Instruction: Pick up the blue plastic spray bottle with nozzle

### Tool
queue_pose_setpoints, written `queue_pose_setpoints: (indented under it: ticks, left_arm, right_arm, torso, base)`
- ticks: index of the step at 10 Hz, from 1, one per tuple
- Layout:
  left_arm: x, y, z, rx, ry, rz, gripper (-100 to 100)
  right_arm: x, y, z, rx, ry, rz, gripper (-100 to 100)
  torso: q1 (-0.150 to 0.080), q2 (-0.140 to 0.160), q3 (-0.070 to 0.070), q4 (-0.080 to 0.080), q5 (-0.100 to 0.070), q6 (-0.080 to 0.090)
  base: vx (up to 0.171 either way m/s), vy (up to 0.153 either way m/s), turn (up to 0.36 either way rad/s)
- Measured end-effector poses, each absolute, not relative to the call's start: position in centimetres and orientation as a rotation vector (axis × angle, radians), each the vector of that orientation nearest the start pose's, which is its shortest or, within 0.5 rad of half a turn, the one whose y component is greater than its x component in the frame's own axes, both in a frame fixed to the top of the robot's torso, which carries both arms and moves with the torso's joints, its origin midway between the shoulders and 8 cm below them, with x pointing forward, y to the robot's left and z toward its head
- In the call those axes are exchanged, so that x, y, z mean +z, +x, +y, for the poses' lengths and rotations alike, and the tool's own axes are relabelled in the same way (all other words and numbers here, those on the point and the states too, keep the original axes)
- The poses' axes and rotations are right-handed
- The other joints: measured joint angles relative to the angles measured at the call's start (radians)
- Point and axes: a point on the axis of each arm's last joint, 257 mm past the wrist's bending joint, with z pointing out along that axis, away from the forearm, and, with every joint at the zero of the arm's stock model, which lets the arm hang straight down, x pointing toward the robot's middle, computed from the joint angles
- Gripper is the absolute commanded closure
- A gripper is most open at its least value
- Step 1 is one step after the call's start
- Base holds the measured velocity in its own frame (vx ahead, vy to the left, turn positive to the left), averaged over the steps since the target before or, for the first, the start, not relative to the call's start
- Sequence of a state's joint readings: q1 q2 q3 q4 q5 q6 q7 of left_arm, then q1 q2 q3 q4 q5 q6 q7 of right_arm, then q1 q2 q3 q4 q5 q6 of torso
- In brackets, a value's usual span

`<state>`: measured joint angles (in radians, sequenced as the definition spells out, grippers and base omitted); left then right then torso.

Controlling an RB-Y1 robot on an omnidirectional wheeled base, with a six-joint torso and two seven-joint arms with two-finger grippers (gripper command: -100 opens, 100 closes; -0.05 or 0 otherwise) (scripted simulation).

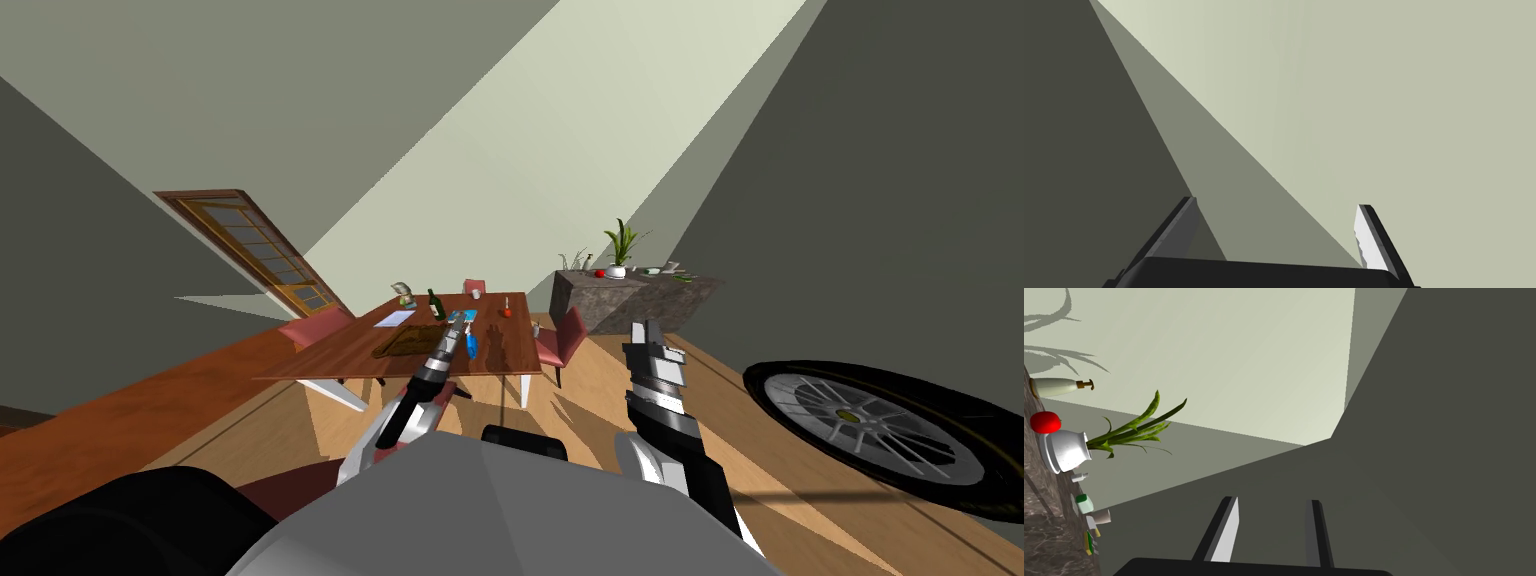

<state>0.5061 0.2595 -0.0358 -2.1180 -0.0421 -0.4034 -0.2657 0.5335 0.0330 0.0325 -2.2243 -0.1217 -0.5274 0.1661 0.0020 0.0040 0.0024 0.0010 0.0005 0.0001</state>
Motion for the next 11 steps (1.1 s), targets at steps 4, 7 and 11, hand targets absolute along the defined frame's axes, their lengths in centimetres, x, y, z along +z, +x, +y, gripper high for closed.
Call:
queue_pose_setpoints:
  ticks: [4,7,11]
  left_arm:
    - [-14.5,39.3,26.7,-0.867,-0.491,1.257,-100]
    - [-18.2,39.8,27.8,-0.788,-0.490,1.356,-100]
    - [-23.6,39.6,30.6,-0.656,-0.490,1.495,-100]
  right_arm:
    - [-0.7,34.6,-29.2,1.224,0.750,0.595,0]
    - [-0.7,34.6,-29.2,1.224,0.750,0.595,0]
    - [-0.7,34.6,-29.2,1.224,0.750,0.595,0]
  torso:
    - [-0.001,-0.002,-0.001,0.000,0.000,0.000]
    - [-0.002,-0.004,-0.002,-0.001,-0.001,0.000]
    - [-0.003,-0.004,-0.002,-0.001,-0.001,0.000]
  base:
    - [-0.035,0.002,-0.095]
    - [-0.014,-0.012,-0.062]
    - [-0.007,-0.025,-0.088]
